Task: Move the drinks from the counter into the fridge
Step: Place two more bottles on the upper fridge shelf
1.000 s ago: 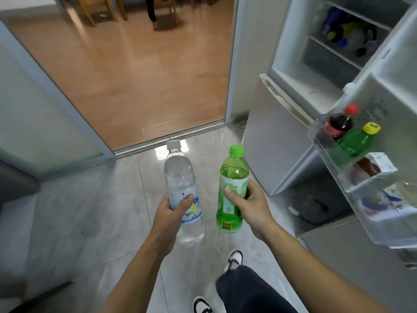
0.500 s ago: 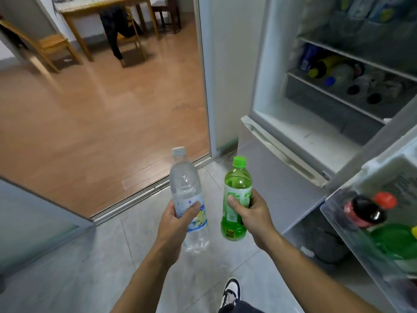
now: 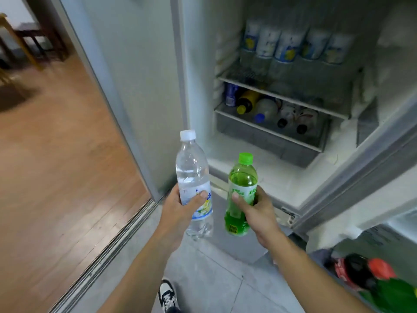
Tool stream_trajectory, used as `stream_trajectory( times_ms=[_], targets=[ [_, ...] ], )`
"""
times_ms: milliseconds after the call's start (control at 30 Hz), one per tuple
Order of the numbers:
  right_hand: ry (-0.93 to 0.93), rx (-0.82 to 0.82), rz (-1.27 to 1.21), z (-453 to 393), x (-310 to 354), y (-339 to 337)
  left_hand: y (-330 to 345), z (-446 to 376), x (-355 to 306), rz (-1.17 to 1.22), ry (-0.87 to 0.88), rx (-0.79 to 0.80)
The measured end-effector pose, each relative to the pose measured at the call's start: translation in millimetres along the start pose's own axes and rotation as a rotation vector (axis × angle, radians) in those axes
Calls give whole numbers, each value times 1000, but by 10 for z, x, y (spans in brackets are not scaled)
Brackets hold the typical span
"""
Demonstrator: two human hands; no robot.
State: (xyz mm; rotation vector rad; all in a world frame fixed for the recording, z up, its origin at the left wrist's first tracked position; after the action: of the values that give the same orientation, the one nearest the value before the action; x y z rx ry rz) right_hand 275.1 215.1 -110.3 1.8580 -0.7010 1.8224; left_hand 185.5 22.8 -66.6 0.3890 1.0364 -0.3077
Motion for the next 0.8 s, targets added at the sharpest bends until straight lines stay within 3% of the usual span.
stream_trajectory(
  times_ms=[267, 467, 600, 800],
  targets=[
    [-178, -464, 85, -945, 830, -322, 533, -1074, -1333, -175, 112, 289],
    [-353, -763, 135, -1418, 1523, -732, 1006, -1498, -1915, -184, 231, 401],
    [-400, -856, 169, -1839, 1840, -1017, 1346, -1776, -2155, -166, 281, 439],
    [-423, -865, 255, -2561, 2048, -1386, 1974, -2081, -2432, -184, 365, 449]
  ],
)
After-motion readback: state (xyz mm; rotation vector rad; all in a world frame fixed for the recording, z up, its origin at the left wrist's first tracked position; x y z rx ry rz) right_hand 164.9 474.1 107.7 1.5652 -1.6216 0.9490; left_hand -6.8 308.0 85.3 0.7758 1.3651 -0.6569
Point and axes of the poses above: each hand's wrist, its own z-axis away from the middle knuckle, its own y-axis out of the palm, x = y × z, the point moved 6 cm from there along -z, towards the middle knuckle, and after that the axes turned 13 degrees about -y, right-handed, at the moved point
